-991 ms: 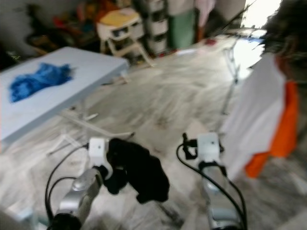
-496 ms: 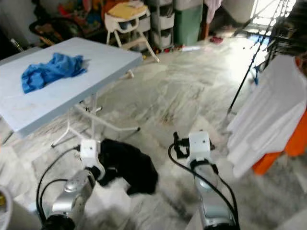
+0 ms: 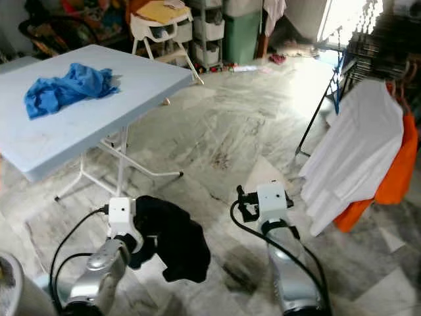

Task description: Hang hanger

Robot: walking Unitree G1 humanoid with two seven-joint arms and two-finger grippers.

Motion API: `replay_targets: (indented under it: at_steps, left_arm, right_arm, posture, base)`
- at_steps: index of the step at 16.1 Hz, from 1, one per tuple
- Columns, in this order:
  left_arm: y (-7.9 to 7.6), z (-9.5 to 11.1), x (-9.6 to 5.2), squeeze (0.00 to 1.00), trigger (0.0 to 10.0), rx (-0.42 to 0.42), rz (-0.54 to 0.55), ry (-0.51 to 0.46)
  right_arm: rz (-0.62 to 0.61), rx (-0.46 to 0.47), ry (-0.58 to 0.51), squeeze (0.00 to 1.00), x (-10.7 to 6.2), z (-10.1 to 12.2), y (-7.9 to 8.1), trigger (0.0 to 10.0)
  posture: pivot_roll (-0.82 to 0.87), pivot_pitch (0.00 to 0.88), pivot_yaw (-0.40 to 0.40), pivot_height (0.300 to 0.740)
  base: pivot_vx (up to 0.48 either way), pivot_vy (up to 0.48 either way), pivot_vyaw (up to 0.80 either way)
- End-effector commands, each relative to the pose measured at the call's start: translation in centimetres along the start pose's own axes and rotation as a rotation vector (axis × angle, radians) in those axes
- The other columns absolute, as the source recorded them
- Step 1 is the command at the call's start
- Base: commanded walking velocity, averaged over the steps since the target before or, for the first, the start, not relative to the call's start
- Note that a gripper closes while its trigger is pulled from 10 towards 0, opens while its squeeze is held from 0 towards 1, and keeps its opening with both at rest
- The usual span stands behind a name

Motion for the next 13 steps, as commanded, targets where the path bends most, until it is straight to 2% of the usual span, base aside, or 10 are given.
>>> replay_targets:
  at_steps: [1,2,4,5,7,11,13]
  left_arm:
    - [0.3,1.0,0.1,0.0,10.0,-0.002,0.024,-0.047]
    - [0.3,1.1,0.0,0.0,10.0,-0.013,0.024,-0.056]
    - [-0.1,0.8,-0.1,0.0,10.0,0.032,0.011,-0.055]
    - [0.1,0.7,-0.3,0.0,10.0,0.048,0.02,-0.05]
    - [1.3,0.1,-1.0,0.0,10.0,0.012,0.052,-0.053]
    - [2.1,-1.0,-1.4,0.0,10.0,0.047,0.05,-0.031]
    - [2.2,-0.8,-1.5,0.0,10.0,0.041,0.055,-0.043]
  right_arm:
    - [0.026,-0.008,0.017,0.0,0.4,0.0,0.5,10.0]
    - [0.032,-0.012,0.02,0.0,0.5,-0.1,0.6,10.0]
    - [0.071,-0.019,0.04,0.0,1.1,-0.1,1.5,10.0]
    - [0.089,-0.024,0.042,0.0,1.2,-0.2,1.9,10.0]
    - [0.094,-0.013,0.035,0.0,1.6,-0.5,2.4,10.0]
    - [0.061,0.018,0.034,0.0,1.6,-1.3,2.3,10.0]
    - [0.054,0.02,0.015,0.0,1.5,-1.0,1.9,10.0]
  posture:
    - [-0.16,0.0,-0.035,0.74]
    - [-0.15,0.0,-0.059,0.74]
    - [-0.13,0.0,-0.094,0.74]
    - [-0.12,0.0,-0.08,0.74]
    - [-0.11,0.0,-0.014,0.74]
    - [-0.11,0.0,0.013,0.74]
    - [-0.11,0.0,0.015,0.74]
  base:
    - [0.0,0.0,0.0]
    - [0.0,0.0,0.0]
    - [0.0,0.0,0.0]
    - [0.0,0.0,0.0]
    - [0.0,0.0,0.0]
    - [0.0,0.0,0.0]
    - [0.261,0.0,0.0]
Point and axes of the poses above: a point about 5 cm out from each wrist's last joint towards the gripper, its own x axis pointing out of the wrist towards the gripper, its own z axis along the axis of the wrist's last joint, y = z × x, the point moved 4 cm from there along x, pointing out of the wrist towards the gripper, and after that the axes turned 12 degrees about x, right-handed, at the moved point
